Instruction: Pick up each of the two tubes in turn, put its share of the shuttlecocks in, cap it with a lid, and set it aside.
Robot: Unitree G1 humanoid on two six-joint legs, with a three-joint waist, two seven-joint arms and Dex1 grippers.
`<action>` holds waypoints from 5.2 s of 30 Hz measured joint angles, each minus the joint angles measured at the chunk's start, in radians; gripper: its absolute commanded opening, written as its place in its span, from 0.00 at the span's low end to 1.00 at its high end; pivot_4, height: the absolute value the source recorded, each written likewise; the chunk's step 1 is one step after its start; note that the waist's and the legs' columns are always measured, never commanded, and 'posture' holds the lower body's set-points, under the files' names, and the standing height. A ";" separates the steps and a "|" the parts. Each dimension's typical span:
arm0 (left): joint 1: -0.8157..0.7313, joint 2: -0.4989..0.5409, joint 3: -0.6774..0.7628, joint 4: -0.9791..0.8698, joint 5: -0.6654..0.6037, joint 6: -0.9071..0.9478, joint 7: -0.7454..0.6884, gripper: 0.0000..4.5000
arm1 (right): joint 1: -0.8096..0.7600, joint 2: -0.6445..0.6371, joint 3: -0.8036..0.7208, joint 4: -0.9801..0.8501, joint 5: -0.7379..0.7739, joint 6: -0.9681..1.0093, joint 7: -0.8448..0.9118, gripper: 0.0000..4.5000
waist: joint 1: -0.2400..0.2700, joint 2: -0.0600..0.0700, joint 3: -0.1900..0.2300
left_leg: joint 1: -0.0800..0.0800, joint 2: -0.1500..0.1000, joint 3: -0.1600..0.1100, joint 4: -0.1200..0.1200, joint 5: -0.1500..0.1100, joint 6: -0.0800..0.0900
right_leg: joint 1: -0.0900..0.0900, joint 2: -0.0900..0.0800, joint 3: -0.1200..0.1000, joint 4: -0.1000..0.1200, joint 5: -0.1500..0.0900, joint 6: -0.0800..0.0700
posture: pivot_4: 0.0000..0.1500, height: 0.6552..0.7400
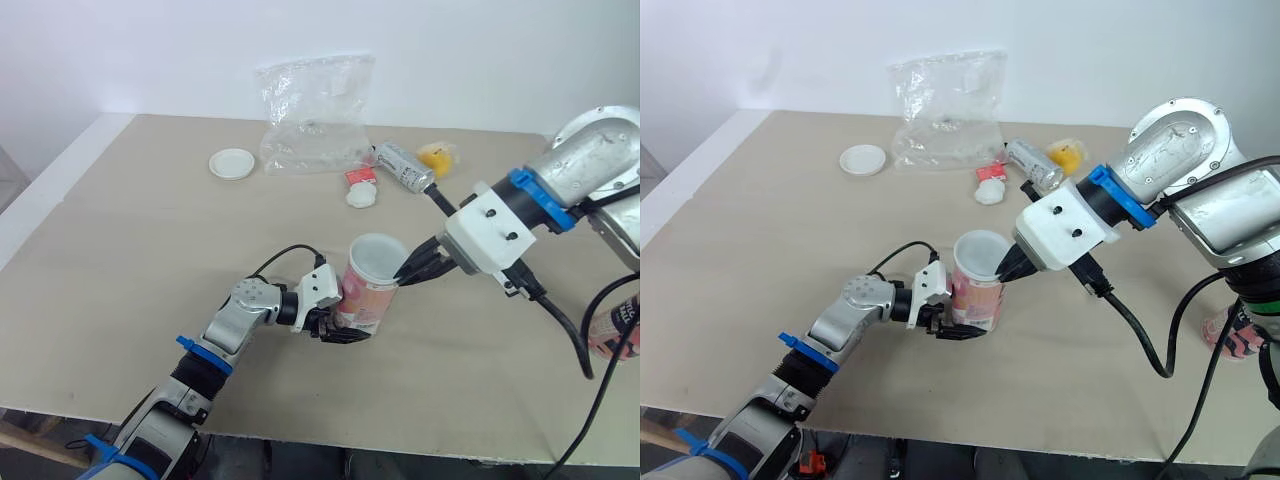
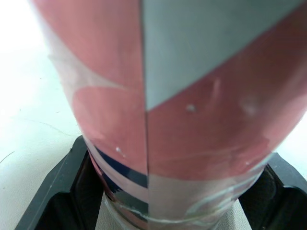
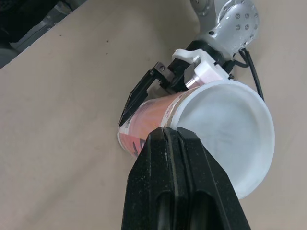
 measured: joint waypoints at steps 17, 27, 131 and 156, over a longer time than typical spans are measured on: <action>0.009 -0.001 0.001 -0.014 -0.002 0.014 0.015 0.76 | -0.006 0.004 0.014 0.009 0.066 0.090 0.001 0.61 | 0.000 0.000 0.000 | 0.000 0.000 0.000 0.000 0.000 0.000 | 0.000 0.000 0.000 0.000 0.002 -0.004 | 1.00 1.00; 0.020 0.003 0.008 -0.030 -0.002 0.030 0.020 0.76 | 0.237 0.082 -0.360 0.004 0.306 0.498 -0.164 0.61 | 0.000 0.000 0.000 | 0.000 0.000 -0.002 0.000 0.000 0.000 | 0.001 0.001 -0.001 0.001 0.004 -0.001 | 1.00 1.00; 0.009 0.059 0.016 0.021 -0.014 -0.061 -0.018 1.00 | 1.127 0.498 -0.716 -0.051 -0.002 0.248 -0.377 0.99 | -0.021 -0.002 -0.005 | 0.002 0.000 -0.009 -0.003 0.001 0.000 | 0.003 0.009 0.003 0.000 0.000 0.004 | 1.00 1.00; 0.148 0.221 0.129 -0.184 -0.080 0.000 -0.030 1.00 | 0.908 0.660 -0.507 0.234 -0.120 0.057 -0.355 0.99 | -0.021 -0.002 -0.001 | 0.000 0.000 -0.009 -0.003 0.000 -0.001 | 0.002 0.009 0.003 0.000 0.000 0.004 | 1.00 1.00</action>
